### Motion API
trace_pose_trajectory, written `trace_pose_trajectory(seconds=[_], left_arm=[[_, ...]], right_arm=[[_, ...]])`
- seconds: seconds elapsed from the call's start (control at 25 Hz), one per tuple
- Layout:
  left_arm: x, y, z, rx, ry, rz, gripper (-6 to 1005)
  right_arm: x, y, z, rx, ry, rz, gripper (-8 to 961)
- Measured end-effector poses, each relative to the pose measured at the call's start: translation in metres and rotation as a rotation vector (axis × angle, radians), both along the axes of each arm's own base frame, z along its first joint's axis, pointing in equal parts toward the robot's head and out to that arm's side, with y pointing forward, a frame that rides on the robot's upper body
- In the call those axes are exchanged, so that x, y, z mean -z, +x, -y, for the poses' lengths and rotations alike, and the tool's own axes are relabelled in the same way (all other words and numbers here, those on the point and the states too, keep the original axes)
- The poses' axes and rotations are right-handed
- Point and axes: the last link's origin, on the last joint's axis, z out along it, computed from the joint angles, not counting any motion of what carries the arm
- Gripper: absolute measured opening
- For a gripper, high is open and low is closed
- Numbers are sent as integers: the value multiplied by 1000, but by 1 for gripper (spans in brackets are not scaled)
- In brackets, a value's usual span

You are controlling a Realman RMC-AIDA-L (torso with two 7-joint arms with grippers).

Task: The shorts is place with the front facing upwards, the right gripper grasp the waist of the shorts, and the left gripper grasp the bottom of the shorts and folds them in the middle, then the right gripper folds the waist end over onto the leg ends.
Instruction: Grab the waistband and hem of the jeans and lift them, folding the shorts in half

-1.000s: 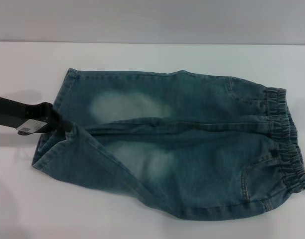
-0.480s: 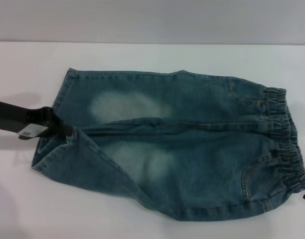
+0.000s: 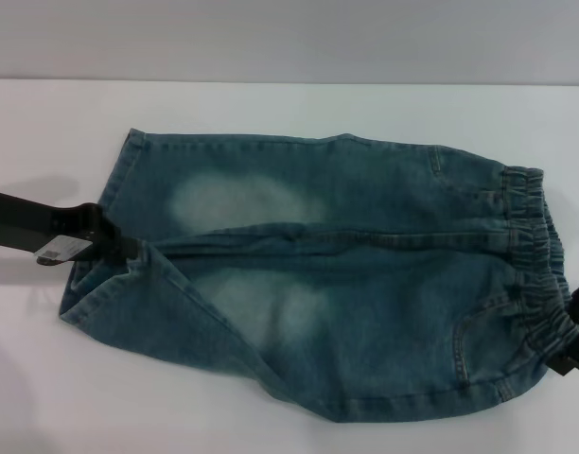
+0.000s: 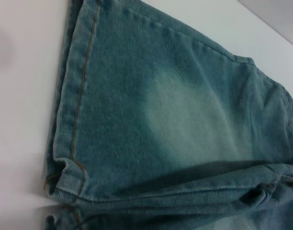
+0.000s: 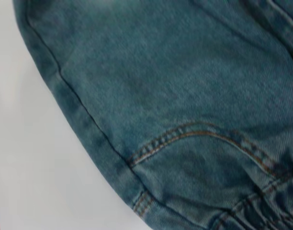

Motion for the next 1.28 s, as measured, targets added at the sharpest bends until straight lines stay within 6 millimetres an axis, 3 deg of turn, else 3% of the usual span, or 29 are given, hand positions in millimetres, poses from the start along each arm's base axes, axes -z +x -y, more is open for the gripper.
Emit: trace_pose_trajectory(seconds=[0.56,1.0,1.28], left_arm=[[-4,-3,-2,0,19,-8,21],[-11,-1,-9,6,44,-24,20],[-14,-1,-14,7,66,-33,20]], right_arm=[[-1,-8,-7,-55,21,-38,726],[0,-6,-8,-71,22,-33,290],[-3,-6,-4,-62,-3,-46,98]])
